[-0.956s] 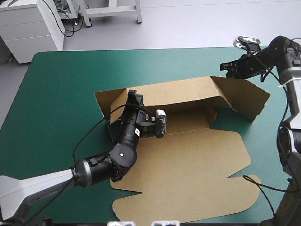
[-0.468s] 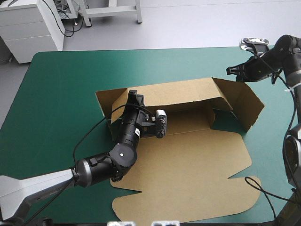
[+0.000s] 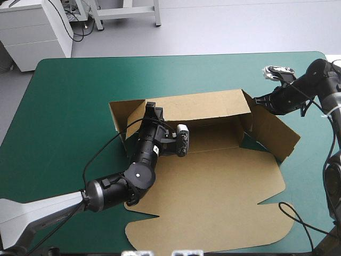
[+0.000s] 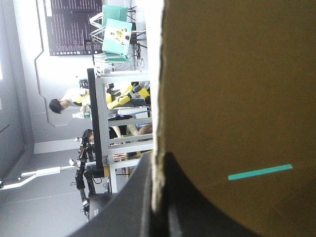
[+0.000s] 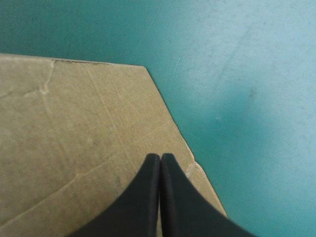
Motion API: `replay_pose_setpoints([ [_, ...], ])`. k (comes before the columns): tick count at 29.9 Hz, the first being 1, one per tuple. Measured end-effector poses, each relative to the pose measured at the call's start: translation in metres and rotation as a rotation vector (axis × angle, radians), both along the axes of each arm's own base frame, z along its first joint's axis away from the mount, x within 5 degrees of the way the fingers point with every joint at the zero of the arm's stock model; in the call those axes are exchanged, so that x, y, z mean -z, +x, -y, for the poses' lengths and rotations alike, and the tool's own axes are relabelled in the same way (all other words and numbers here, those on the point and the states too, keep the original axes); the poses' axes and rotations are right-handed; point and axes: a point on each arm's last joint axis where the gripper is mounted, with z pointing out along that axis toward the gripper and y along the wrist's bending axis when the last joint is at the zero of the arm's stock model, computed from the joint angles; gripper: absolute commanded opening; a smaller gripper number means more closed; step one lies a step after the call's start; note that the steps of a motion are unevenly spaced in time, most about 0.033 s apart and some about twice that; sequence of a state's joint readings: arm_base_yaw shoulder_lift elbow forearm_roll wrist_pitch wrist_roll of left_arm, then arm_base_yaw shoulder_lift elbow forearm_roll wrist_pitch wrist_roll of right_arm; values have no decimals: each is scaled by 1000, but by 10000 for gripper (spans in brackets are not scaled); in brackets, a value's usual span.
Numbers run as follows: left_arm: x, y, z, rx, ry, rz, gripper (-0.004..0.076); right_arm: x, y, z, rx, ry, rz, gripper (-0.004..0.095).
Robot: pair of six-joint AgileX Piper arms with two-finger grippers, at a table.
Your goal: Fold the box
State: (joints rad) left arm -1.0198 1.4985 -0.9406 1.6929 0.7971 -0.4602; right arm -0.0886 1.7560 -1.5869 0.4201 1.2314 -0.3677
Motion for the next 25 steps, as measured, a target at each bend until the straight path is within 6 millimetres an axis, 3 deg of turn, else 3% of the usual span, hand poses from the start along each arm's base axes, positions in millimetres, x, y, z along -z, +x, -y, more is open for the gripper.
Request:
replay_pose_setpoints([
  [10, 0, 0, 0, 2, 0, -1, -6, -21, -38, -5, -12, 8, 40, -14],
  [20, -26, 5, 8, 6, -77, 40, 17, -25, -42, -6, -15, 14, 51, -14],
  [25, -26, 5, 9, 14, -50, 42, 16, -20, -43, -7, -20, 28, 36, -14],
])
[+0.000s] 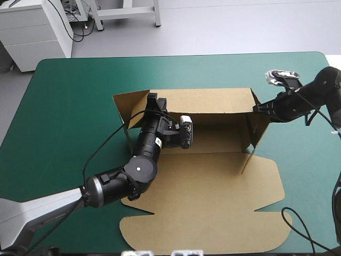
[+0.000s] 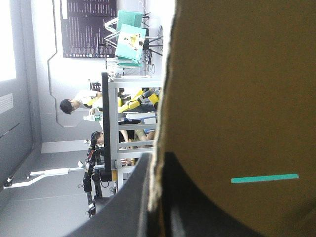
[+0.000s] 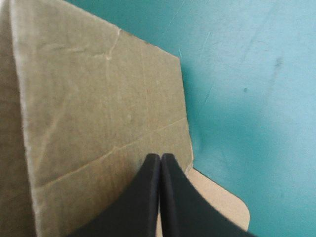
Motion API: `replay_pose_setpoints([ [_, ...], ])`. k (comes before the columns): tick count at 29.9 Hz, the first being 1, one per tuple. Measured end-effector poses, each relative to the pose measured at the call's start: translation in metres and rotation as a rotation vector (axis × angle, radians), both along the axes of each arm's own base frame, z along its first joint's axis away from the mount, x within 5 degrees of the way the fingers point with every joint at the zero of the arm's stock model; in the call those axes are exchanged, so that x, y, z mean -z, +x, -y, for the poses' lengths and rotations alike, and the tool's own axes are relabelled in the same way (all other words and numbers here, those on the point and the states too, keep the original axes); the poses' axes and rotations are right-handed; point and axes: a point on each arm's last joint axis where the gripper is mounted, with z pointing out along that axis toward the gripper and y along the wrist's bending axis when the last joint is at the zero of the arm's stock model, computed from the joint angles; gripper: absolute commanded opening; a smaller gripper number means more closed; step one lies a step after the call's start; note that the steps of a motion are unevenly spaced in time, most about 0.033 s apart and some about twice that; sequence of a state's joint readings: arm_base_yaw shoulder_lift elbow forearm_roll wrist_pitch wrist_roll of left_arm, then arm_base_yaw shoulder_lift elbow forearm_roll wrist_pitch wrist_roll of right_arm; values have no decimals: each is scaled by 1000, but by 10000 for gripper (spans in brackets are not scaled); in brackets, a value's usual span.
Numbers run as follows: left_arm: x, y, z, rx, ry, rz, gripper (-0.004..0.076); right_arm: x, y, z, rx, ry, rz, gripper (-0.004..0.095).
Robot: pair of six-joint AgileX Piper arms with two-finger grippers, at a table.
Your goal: Fold the box
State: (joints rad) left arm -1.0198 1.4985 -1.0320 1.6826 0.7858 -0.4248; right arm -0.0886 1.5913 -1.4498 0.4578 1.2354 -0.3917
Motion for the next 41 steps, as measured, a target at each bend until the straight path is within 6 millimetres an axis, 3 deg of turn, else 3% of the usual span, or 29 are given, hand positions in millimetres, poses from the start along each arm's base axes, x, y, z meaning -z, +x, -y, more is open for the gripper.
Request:
replay_pose_setpoints([
  [9, 1, 0, -2, -26, 2, -11, 17, 30, -16, -12, -91, 107, 37, -14],
  [25, 4, -1, -1, -17, -24, -57, 16, -1, -78, -18, -129, 75, 235, -14],
  [30, 4, -1, -1, -13, -26, -58, 16, 10, -91, -18, -104, 66, 236, -2],
  [33, 4, -1, 0, -7, -27, -60, 16, 24, -95, -16, -97, 47, 234, 58],
  [36, 4, -1, 0, -4, -28, -61, 16, 28, -95, -17, -108, 45, 245, 193],
  [41, 4, -1, 0, -4, -29, -62, 16, 27, -96, -20, -160, 59, 255, 549],
])
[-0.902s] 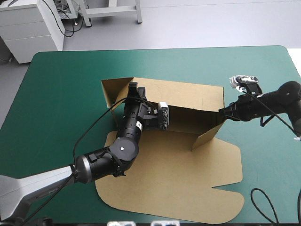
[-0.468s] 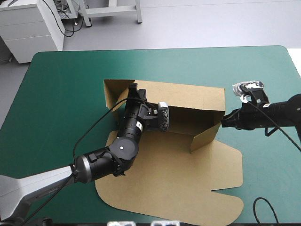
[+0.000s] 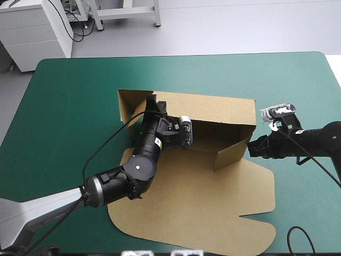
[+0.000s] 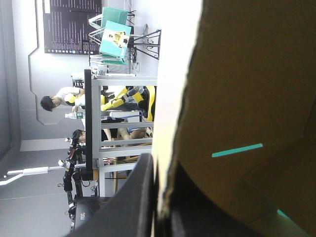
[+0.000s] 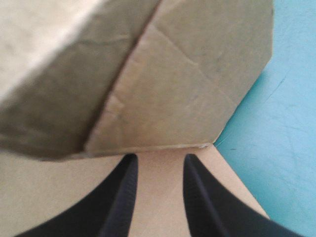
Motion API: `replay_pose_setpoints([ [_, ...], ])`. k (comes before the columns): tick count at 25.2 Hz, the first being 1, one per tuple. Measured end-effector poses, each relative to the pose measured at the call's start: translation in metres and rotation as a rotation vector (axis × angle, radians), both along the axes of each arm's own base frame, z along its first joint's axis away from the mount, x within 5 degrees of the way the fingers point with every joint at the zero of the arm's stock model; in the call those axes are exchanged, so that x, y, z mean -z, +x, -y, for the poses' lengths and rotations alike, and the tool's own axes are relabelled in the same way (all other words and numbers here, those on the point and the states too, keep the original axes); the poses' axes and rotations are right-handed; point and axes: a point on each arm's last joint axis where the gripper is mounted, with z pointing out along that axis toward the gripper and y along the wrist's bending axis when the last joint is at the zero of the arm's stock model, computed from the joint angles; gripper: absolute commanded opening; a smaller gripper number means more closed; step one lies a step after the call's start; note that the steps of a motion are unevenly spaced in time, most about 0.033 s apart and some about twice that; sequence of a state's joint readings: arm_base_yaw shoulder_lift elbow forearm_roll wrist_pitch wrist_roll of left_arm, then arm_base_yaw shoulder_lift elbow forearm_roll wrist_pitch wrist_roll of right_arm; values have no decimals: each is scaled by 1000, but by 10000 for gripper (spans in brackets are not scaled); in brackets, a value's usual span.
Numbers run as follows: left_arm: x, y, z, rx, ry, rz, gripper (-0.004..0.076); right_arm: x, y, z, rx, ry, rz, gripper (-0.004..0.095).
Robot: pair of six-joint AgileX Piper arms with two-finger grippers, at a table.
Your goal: Fold the box
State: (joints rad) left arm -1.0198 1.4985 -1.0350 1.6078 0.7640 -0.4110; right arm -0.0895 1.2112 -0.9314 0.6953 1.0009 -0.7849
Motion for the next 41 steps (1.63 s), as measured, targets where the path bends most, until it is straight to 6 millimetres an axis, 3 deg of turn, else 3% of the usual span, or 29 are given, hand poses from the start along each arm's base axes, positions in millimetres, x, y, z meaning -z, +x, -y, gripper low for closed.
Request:
replay_pose_setpoints([
  [4, 0, 0, 0, 4, -2, -4, 16, 0, -3, -3, -43, 13, -18, 685],
  [10, 0, 0, 0, 5, -2, -4, 16, 8, -7, -2, -39, 2, -55, 685],
  [20, 1, -1, 2, 18, -6, -11, 16, 34, -2, -3, 46, 71, 58, 684],
  [31, 1, -1, 3, 35, -9, -17, 16, 41, -3, -5, 116, 153, 140, 684],
  [41, 1, -1, 3, 38, -9, -18, 16, 30, -10, -8, 118, 192, 199, 684],
])
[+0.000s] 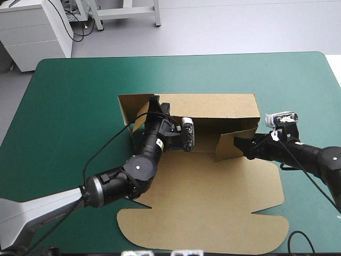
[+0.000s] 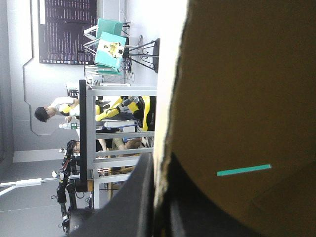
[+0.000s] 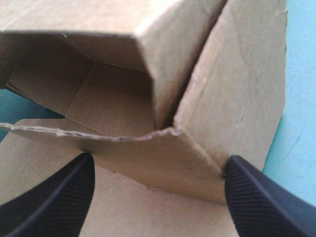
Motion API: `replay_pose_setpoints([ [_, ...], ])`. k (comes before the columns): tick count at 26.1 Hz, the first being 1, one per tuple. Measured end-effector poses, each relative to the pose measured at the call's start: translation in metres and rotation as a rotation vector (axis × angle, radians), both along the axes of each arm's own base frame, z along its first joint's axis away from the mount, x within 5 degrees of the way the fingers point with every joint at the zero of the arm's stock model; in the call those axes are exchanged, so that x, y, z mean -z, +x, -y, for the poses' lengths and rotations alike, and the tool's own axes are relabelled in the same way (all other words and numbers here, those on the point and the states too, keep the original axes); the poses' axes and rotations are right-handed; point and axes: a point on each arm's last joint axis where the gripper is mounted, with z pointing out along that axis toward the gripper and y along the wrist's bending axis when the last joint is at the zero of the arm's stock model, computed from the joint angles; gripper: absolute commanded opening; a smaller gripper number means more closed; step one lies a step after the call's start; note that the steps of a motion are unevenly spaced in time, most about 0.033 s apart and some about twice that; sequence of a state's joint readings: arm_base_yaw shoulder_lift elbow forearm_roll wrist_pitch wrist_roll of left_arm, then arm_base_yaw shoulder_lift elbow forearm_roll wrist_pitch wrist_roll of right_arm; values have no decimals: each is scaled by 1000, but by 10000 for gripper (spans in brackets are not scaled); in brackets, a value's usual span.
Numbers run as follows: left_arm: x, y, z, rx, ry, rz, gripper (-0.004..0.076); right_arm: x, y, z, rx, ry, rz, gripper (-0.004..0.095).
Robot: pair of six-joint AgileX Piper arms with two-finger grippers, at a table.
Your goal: Fold the box
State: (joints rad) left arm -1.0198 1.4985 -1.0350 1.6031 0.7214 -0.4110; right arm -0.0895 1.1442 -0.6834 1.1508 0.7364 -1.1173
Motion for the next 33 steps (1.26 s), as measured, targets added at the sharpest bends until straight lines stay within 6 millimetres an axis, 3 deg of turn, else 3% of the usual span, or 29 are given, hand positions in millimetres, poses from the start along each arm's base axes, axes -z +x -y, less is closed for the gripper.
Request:
replay_pose_setpoints([
  [12, 1, -1, 2, 21, -4, -8, 15, -10, 14, 11, 153, -10, 168, 672],
  [20, 1, -1, 3, 35, 7, -8, 15, 14, 33, 12, 131, -34, 96, 671],
  [26, 1, -1, 3, 37, 7, -9, 15, 21, 49, 13, 121, -46, 71, 665],
  [29, 1, -1, 3, 37, 7, -9, 15, 22, 53, 14, 109, -61, 77, 537],
  [33, 1, -1, 4, 47, 5, -12, 15, 22, 54, 14, 71, -111, 117, 255],
])
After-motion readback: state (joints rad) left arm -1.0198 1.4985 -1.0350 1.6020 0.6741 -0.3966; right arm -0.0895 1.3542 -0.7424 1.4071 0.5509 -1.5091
